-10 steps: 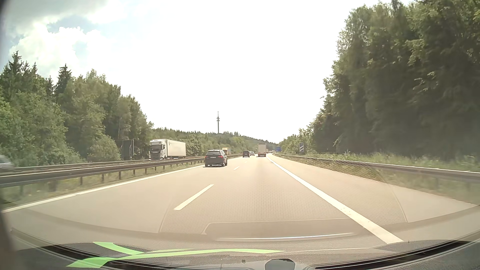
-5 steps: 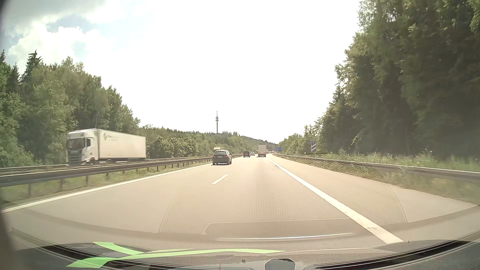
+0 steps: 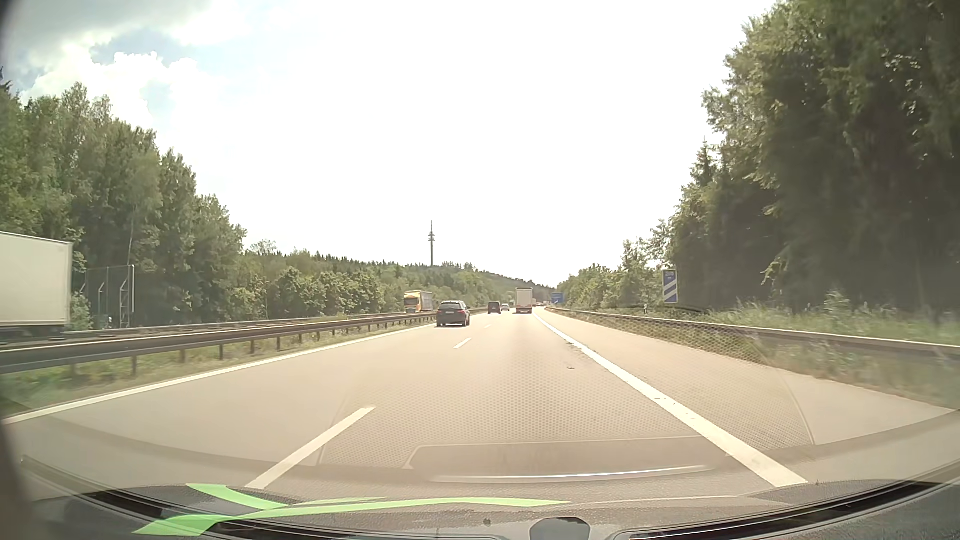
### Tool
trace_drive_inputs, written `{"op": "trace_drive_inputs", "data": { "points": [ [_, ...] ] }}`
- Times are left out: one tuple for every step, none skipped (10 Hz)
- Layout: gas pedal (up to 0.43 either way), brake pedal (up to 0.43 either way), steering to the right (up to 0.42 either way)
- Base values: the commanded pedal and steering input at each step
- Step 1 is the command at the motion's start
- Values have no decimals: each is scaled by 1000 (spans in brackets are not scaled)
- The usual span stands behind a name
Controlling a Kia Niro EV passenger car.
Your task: Follow the waypoints while adhering to traffic rules and regulations
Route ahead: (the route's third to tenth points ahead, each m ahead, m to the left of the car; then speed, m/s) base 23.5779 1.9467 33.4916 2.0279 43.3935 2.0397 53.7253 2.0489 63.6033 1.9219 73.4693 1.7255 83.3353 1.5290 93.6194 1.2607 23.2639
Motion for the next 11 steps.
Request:
{"op": "trace_drive_inputs", "data": {
  "points": [
    [287, 0, -3],
    [287, 0, -3],
    [287, 0, -3],
    [299, 0, -3],
    [299, 0, -3],
    [299, 0, -3],
    [299, 0, -3],
    [299, 0, -2],
    [299, 0, -2],
    [299, 0, -3],
    [299, 0, -2]
  ]
}}
